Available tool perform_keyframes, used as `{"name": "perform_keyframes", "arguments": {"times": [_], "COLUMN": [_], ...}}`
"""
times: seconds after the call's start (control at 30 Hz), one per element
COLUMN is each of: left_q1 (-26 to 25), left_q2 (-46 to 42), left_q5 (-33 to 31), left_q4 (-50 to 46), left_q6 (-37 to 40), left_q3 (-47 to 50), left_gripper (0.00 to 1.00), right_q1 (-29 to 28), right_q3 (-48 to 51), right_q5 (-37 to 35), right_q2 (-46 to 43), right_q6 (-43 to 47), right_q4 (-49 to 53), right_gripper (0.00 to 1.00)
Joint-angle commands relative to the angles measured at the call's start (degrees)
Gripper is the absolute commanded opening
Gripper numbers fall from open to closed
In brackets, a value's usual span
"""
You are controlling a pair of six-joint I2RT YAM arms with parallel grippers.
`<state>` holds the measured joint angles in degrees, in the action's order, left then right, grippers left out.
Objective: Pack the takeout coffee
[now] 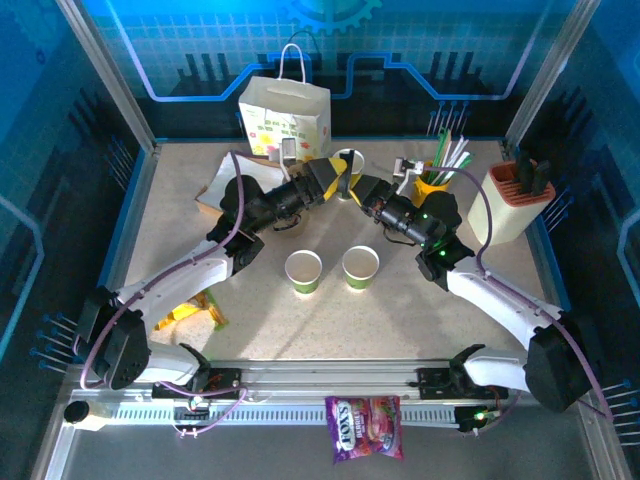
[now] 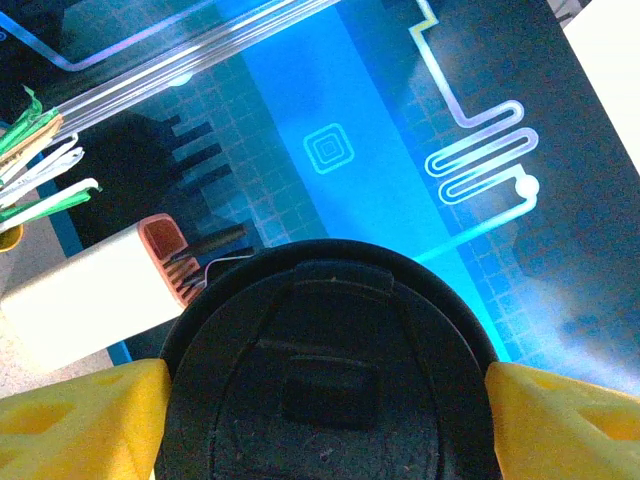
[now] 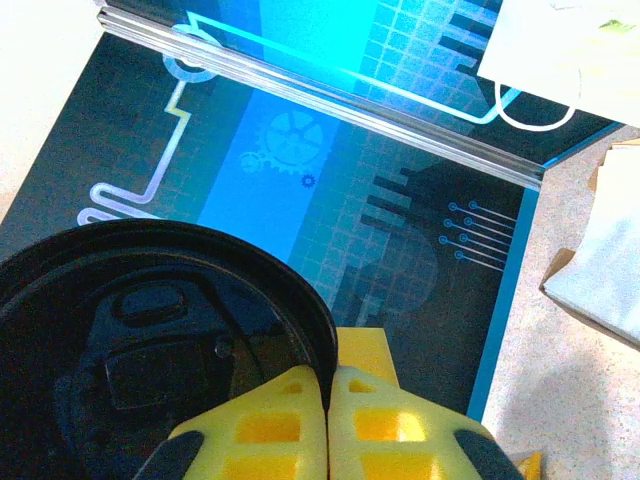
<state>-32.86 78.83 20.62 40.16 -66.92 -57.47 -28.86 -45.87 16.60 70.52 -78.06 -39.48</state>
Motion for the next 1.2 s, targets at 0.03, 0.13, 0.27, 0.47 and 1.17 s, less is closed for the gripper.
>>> {"name": "perform_keyframes", "arguments": {"times": [0.03, 0.13, 0.27, 0.47, 1.17], "left_q1": [-0.4, -0.3, -0.4, -0.4, 3.1], "left_q2": [0.0, 0.3, 0.6, 0.5, -0.6], "left_q5": [-0.5, -0.4, -0.6, -1.7, -6.2], "left_q4": [-0.5, 0.0, 1.3, 3.1, 4.8], "left_q6": [1.6, 1.1, -0.1, -1.9, -1.6], "left_q3": [-1.2, -1.1, -0.7, 0.2, 7.3], "left_gripper": [0.82, 0.8, 0.77, 0.73, 0.71], "right_q1": [-0.8, -1.0, -1.0, -1.0, 1.9], "right_q3": [-2.2, -2.2, -2.2, -2.0, -0.1], "right_q5": [-1.6, -1.9, -2.3, -3.0, -3.2], "right_q2": [-0.4, -0.5, -0.1, 0.3, -2.7], "right_q6": [1.7, 2.1, 2.1, 2.1, 3.3], "right_q4": [0.0, 0.5, 0.3, -0.1, 1.3], "right_gripper": [0.07, 0.08, 0.08, 0.1, 0.33]}}
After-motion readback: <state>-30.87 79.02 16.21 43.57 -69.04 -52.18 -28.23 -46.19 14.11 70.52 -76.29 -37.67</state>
